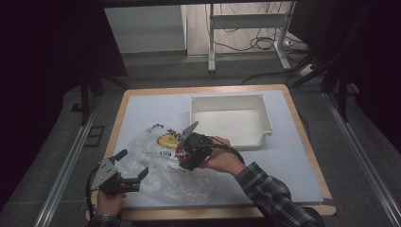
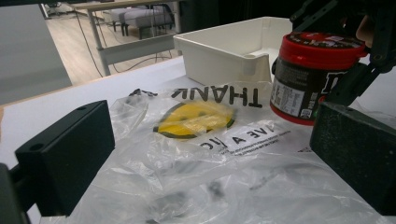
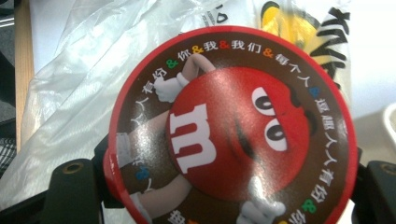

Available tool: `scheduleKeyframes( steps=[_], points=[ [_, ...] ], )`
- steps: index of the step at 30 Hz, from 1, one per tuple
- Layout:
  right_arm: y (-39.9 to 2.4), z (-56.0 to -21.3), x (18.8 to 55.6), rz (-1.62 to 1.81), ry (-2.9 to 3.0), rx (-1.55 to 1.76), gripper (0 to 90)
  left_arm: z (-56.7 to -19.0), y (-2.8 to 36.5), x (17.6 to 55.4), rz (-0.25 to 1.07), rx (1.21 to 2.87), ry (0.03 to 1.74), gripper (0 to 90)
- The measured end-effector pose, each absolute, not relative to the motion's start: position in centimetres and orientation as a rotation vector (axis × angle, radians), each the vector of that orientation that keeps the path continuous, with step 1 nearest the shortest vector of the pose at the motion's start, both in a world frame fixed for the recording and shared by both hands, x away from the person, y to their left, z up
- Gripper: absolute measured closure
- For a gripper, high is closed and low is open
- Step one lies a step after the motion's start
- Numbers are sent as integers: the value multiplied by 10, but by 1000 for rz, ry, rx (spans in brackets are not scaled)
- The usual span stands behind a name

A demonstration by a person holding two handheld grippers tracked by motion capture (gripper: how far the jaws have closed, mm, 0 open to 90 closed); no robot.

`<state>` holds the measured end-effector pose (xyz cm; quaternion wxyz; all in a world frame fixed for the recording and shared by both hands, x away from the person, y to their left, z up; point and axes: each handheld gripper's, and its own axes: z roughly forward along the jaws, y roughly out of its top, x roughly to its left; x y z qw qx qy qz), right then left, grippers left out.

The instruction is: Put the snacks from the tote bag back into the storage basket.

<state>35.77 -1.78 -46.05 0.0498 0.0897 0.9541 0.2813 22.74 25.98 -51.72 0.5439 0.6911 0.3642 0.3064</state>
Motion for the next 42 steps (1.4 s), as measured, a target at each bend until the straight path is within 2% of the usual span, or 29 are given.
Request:
scheduleKeyframes(
  steps=[22,42],
  points=[
    [-53,-448,363,868,2859,308,257,-517,259,228,729,1644,864,0],
    [-83,-448,383,851,2836,356,257,-517,260,227,732,1632,864,0]
  ],
)
